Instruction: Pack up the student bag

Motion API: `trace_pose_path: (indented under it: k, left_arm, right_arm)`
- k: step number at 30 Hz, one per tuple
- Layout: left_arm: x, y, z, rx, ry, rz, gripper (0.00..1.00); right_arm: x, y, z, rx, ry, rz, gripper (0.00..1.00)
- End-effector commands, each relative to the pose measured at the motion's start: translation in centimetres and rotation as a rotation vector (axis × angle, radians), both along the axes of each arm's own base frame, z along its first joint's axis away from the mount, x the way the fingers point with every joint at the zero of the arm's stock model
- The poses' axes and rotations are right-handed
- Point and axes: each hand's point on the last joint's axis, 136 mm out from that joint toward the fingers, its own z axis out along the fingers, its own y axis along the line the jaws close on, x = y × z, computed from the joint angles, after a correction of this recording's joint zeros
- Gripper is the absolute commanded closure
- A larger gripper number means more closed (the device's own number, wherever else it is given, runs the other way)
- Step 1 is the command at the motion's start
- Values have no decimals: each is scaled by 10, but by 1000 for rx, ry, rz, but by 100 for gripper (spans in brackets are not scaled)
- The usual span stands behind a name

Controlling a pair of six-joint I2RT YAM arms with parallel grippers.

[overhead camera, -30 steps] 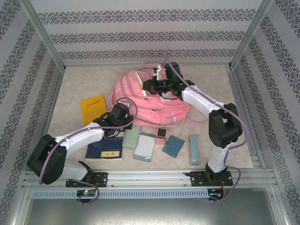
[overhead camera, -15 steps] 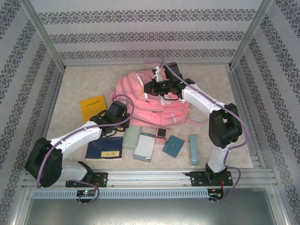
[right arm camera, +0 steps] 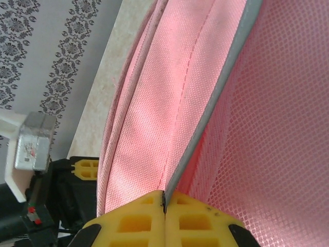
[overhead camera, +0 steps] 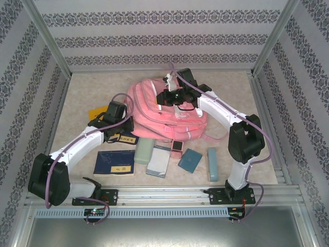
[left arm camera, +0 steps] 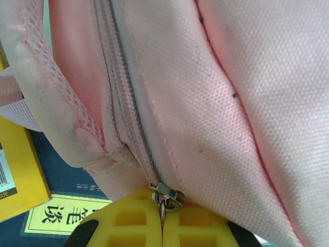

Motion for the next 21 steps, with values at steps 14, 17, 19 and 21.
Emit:
trace_pose_path:
  k: [14,17,19,21]
  left_arm:
    - [-13,-62,30,-263,12,-119,100]
    - [-20,-84,28,-301,18,-148,100]
    - [-24,-93,24,-321,26,-157,100]
    - [-24,-99,22,-329,23,-163,100]
  right_arm:
    - [54,-22,-14,-307,-73,-133,71]
    - [63,-34,-4,-404,-151,-223,56]
    - [63,-44,8,-438,-200,-284,51]
    - [55,-55,20,-444,-221,-330,49]
